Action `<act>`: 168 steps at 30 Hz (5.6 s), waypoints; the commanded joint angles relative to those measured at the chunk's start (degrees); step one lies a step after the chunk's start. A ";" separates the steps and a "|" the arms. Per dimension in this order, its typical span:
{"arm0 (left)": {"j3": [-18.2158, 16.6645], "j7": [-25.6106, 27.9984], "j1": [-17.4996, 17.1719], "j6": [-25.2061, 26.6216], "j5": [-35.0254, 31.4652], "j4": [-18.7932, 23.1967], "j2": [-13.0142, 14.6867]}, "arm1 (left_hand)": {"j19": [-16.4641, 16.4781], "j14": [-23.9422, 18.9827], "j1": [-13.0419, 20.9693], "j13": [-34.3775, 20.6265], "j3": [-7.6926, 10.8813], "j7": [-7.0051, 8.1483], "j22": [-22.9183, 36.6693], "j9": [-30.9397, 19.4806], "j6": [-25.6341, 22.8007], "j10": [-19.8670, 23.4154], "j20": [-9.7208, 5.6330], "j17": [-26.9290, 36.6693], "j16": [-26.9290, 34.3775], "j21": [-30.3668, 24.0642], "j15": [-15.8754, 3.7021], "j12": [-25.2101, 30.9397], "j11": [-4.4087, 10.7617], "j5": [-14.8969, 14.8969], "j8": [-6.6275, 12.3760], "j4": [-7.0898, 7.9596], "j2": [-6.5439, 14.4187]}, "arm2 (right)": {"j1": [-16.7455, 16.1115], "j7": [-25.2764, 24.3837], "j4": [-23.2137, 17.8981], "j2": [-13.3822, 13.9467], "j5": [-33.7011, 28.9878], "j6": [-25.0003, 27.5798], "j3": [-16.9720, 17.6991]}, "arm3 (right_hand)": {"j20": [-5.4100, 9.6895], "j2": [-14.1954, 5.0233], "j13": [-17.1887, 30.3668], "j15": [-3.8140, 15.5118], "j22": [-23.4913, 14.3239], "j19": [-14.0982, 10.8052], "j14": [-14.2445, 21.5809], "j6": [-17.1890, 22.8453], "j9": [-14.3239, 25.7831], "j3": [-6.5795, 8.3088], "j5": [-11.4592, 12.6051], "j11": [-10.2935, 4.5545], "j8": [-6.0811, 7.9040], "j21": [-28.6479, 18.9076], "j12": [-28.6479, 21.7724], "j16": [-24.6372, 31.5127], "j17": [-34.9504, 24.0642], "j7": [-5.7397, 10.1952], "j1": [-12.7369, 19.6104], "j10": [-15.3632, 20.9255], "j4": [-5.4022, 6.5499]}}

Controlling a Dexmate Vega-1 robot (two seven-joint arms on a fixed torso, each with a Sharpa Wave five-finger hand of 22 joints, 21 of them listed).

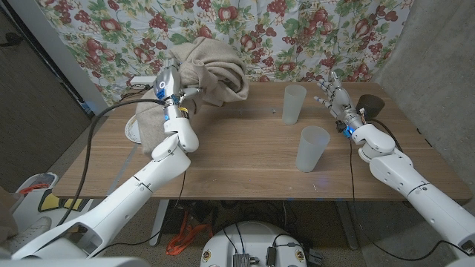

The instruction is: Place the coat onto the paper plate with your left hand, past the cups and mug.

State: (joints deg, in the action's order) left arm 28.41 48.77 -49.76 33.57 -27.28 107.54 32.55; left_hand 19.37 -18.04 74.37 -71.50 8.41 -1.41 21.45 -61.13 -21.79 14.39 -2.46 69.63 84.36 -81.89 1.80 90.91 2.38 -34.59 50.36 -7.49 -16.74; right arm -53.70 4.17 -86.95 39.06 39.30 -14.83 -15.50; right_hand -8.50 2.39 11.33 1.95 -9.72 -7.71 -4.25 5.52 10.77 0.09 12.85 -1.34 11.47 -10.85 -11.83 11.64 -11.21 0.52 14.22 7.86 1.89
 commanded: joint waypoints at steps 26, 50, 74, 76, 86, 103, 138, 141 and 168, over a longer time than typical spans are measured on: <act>-8.14 0.49 -5.02 3.61 -0.47 3.44 4.82 | -0.24 -4.55 19.47 -0.23 16.30 4.08 -3.23 -0.29 -3.39 3.93 -0.85 -1.55 -1.79 -0.75 -5.64 0.25 4.63 0.67 30.04 -2.07 19.73 | 0.75 0.63 -0.95 0.06 -0.26 2.35 -1.94 | -0.19 -0.23 0.22 1.37 -0.10 -0.65 0.64 -0.18 0.17 -0.65 -0.26 0.11 -0.07 -0.22 0.33 0.34 -0.07 0.37 -0.57 -0.22 0.48; -13.11 0.33 -6.26 -3.78 5.40 -0.11 7.54 | -0.44 -4.68 18.76 -0.22 16.15 3.97 -3.77 -0.50 -2.39 3.49 -1.24 -3.73 -3.17 -0.58 -5.45 0.24 4.47 1.62 30.81 -2.11 20.24 | 0.69 -3.67 -2.94 -0.89 -1.97 3.15 -2.15 | 0.15 -0.60 0.23 1.55 -0.11 -1.32 0.78 -0.08 0.18 -1.04 -0.25 0.22 -0.04 -0.35 0.33 0.41 -0.23 0.63 -1.69 -0.38 1.09; -14.53 0.47 -7.76 -3.90 5.38 -0.97 10.53 | -0.74 -4.64 18.49 -0.21 16.23 3.99 -4.03 0.24 -2.13 3.26 -1.71 -3.88 -3.60 -0.55 -5.55 0.24 4.58 2.13 31.09 -2.23 20.56 | 0.74 -5.01 -3.55 -0.76 -2.26 4.73 -2.19 | 0.54 -0.80 0.23 1.65 -0.11 -0.84 0.64 0.52 0.18 -1.25 -0.19 0.26 0.17 -0.09 0.20 0.27 -0.19 0.78 -2.05 -0.11 1.25; -14.80 0.56 -8.14 -3.62 5.47 -0.78 10.60 | -0.75 -4.53 18.47 -0.21 16.29 4.06 -4.04 0.03 -2.04 3.26 -1.77 -3.71 -3.63 -0.55 -5.66 0.25 4.48 2.16 31.31 -2.24 20.56 | 0.73 -5.13 -3.71 -0.54 -2.43 4.98 -2.20 | 0.49 -0.81 0.23 1.66 -0.11 -0.85 0.67 0.81 0.18 -1.27 -0.18 0.21 0.27 -0.09 0.16 0.27 -0.18 0.94 -2.06 -0.02 1.25; -15.76 0.60 -9.21 -2.97 5.67 -1.20 11.76 | -1.00 -4.74 18.21 -0.23 16.59 4.11 -4.28 0.40 -1.97 3.42 -2.01 -3.54 -4.05 -0.40 -5.87 0.26 4.54 2.04 31.55 -2.22 20.45 | 0.41 -6.05 -4.52 -0.26 -2.65 5.46 -1.94 | 0.57 -0.85 0.23 1.91 -0.11 -0.96 1.12 0.41 0.17 -1.38 -0.15 0.10 0.04 -0.10 0.14 0.37 -0.13 0.99 -2.08 0.12 1.22; -14.66 0.61 -8.81 -2.21 4.32 -3.18 13.18 | -1.48 -4.85 17.80 -0.20 16.72 4.40 -5.55 0.96 -1.90 3.13 -2.73 -2.96 -4.46 0.18 -6.28 0.22 4.76 1.98 31.68 -2.17 20.51 | 1.60 -6.07 -4.53 -0.62 -2.95 6.59 -2.66 | 0.55 -0.81 0.23 1.86 -0.11 -1.07 1.27 -1.27 0.17 -1.50 -0.13 0.01 -0.57 -0.10 0.13 0.35 -0.08 1.04 -2.03 0.19 1.13; -7.36 4.32 -3.30 -0.78 0.61 -13.00 13.54 | -4.48 -4.60 16.87 -0.17 16.76 4.92 -9.28 3.25 -2.16 2.94 -2.84 -0.60 -7.03 -1.93 -6.86 0.18 5.58 3.13 32.29 -2.27 21.40 | 4.75 -5.05 -2.25 -1.69 -3.38 7.73 -4.15 | 0.73 -0.96 0.23 1.89 -0.12 -2.31 1.40 -1.49 0.19 -1.66 -0.07 0.16 -0.38 -0.48 0.11 0.27 -0.03 0.99 -1.97 0.37 1.03; -6.64 5.25 -2.76 -1.97 0.21 -14.55 13.58 | -4.94 -4.25 16.82 -0.20 16.77 4.89 -9.49 3.32 -1.89 2.77 -2.79 -0.14 -7.00 -2.22 -6.83 0.18 5.68 3.38 32.47 -2.23 21.53 | 4.73 -5.16 -2.45 -1.63 -3.51 7.92 -4.27 | 0.60 -0.96 0.23 1.87 -0.12 -2.27 1.41 -1.48 0.19 -1.68 -0.06 0.12 -0.36 -0.44 0.12 0.27 -0.02 1.01 -1.96 0.36 1.02; 1.37 5.38 3.01 4.59 -4.01 -22.94 11.06 | -8.87 -1.68 17.23 -0.20 16.90 5.20 -9.80 6.26 -2.59 2.14 -1.06 0.03 -7.18 -3.74 -6.44 0.16 6.37 5.19 32.83 -2.42 22.02 | 6.01 -3.65 -0.03 -2.51 -3.11 7.63 -4.96 | 0.51 -1.08 0.24 1.87 -0.13 -2.20 1.46 -0.91 0.20 -1.78 -0.04 0.11 -0.06 -0.28 0.10 0.21 -0.01 1.61 -1.92 0.47 0.96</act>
State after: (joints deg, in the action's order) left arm 27.90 54.92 -48.22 36.04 -31.60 87.35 44.46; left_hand 10.78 -19.28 72.04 -71.54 8.43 3.02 11.60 -54.54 -23.08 15.42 -2.05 69.34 77.11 -85.22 -1.49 90.69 7.51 -29.45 50.36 -7.51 -14.39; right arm -48.11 -0.22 -88.21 36.83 35.95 -6.50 -20.34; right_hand -8.10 1.64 11.32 2.05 -9.72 -9.57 -3.12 4.19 10.77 -1.33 12.85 -1.34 11.16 -10.85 -11.29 11.64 -11.21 1.64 12.25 7.86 2.84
